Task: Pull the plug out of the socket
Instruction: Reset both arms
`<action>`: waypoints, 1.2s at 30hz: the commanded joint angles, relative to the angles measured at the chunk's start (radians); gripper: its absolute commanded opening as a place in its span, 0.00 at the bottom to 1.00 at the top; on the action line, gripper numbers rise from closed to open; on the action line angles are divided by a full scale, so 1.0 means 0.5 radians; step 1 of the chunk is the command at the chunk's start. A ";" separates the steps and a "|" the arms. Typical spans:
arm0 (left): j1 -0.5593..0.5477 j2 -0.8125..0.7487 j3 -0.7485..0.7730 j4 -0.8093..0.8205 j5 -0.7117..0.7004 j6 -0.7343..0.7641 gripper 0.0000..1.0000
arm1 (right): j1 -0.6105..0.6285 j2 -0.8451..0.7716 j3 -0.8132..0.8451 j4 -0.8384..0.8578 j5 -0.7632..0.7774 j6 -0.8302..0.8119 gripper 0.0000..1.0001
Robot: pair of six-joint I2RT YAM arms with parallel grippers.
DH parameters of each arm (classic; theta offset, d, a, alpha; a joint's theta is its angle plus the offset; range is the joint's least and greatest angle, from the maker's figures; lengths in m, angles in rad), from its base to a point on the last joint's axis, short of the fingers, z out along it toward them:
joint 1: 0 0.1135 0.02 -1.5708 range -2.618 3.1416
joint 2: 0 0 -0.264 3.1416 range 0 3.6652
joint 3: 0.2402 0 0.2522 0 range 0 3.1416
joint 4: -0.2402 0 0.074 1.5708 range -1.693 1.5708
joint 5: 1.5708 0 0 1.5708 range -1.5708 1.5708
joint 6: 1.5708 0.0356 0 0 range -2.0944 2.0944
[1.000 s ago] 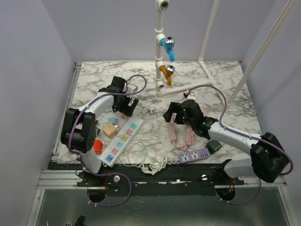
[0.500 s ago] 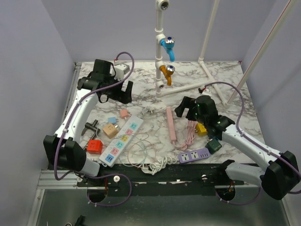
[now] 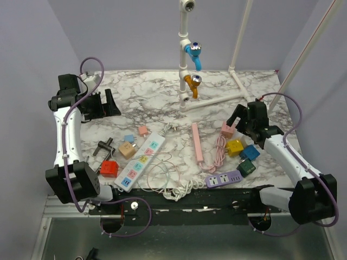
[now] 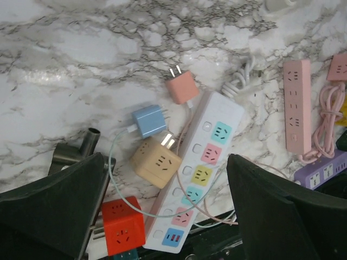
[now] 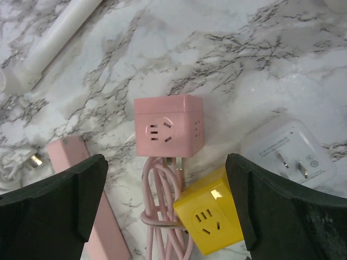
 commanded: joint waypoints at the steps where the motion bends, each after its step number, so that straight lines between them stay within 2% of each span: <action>1: 0.255 -0.108 -0.116 0.132 0.107 0.000 0.99 | -0.034 0.130 0.127 -0.091 0.421 0.070 1.00; 3: 0.292 -0.165 -0.228 0.318 0.083 -0.084 0.98 | -0.036 0.205 0.095 -0.050 0.827 0.174 1.00; 5: 0.285 -0.259 -0.410 0.581 -0.073 -0.283 0.99 | -0.037 0.270 -0.002 0.106 1.096 0.168 1.00; 9: 0.254 -0.544 -0.913 1.157 -0.177 -0.552 0.98 | -0.036 0.433 -0.062 0.360 1.246 -0.089 1.00; 12: 0.118 -0.758 -1.285 1.628 -0.274 -0.313 0.99 | -0.036 0.612 -0.005 0.387 1.285 -0.139 1.00; 15: -0.082 -0.862 -1.549 1.884 -0.474 0.044 0.99 | -0.036 0.683 -0.061 0.564 1.377 -0.226 1.00; 17: -0.170 -0.871 -1.670 2.023 -0.595 0.040 0.98 | -0.036 0.682 -0.128 0.752 1.414 -0.304 1.00; 21: -0.210 -0.871 -1.924 2.489 -0.622 -0.095 0.98 | -0.043 0.625 -0.274 1.164 1.396 -0.423 1.00; 25: -0.215 -0.871 -2.205 3.027 -0.481 -0.128 0.99 | -0.043 0.524 -0.571 1.876 1.166 -0.564 1.00; 29: -0.245 -0.810 -2.436 3.516 -0.405 -0.095 0.98 | -0.042 0.582 -0.849 2.573 0.917 -0.789 1.00; 31: -0.257 -0.734 -2.510 3.750 -0.463 -0.093 0.98 | -0.042 0.667 -0.895 2.751 0.867 -0.878 1.00; 33: -0.266 -0.693 -2.497 3.791 -0.546 -0.102 0.99 | -0.042 0.724 -0.927 2.871 0.842 -0.894 1.00; 36: -0.267 -0.594 -2.548 4.061 -0.595 -0.097 0.98 | -0.042 0.823 -0.945 3.026 0.719 -0.960 1.00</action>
